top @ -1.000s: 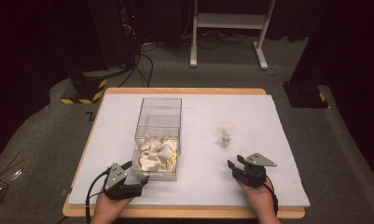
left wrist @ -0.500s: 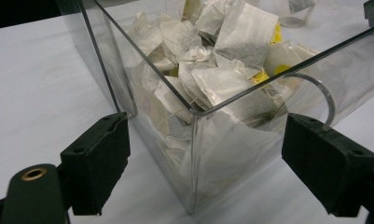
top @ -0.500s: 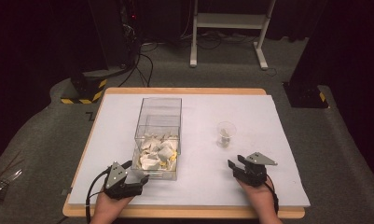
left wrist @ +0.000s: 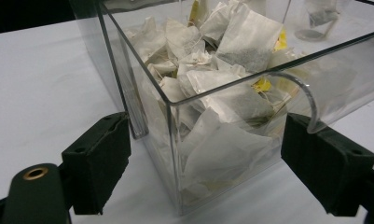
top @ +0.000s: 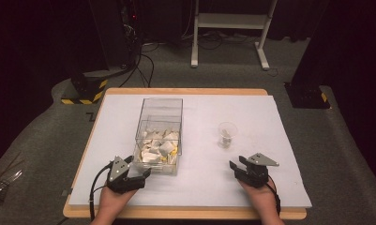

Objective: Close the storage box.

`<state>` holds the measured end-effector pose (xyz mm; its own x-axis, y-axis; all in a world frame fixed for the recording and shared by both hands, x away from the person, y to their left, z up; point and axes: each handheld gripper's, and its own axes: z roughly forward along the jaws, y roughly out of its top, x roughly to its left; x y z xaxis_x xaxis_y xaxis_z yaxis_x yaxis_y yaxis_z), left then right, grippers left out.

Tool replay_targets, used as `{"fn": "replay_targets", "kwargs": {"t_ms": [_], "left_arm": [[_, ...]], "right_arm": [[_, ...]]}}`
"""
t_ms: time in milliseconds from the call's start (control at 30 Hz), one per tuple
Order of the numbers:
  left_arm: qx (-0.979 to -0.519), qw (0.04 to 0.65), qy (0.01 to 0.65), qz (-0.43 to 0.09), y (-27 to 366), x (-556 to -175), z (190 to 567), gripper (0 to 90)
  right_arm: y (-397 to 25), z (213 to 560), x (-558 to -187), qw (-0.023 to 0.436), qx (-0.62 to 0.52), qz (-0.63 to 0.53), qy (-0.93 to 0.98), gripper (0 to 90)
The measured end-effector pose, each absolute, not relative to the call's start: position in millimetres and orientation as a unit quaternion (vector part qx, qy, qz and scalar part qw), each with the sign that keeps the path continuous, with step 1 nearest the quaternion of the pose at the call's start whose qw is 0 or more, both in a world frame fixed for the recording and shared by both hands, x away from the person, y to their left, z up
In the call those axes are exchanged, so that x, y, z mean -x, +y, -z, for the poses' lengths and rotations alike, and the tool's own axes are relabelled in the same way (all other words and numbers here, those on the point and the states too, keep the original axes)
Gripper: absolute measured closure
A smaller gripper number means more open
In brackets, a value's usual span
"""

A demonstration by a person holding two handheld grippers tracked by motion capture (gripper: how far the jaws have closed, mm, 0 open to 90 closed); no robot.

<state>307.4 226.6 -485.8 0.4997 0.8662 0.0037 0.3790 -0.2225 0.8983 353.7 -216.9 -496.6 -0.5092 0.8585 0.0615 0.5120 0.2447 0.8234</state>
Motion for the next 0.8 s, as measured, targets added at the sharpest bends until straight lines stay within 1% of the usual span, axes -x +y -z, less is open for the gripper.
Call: {"fn": "replay_targets", "kwargs": {"t_ms": [267,800], "left_arm": [[-0.733,0.460,0.421,-0.271,220,-320,484,15.9],[-0.724,0.458,0.439,-0.271,218,-342,484,15.5]], "right_arm": [[-217,496,-353,0.208,-0.452,-0.419,0.759,50.6],[-218,497,-352,0.207,-0.450,-0.421,0.759,50.5]]}}
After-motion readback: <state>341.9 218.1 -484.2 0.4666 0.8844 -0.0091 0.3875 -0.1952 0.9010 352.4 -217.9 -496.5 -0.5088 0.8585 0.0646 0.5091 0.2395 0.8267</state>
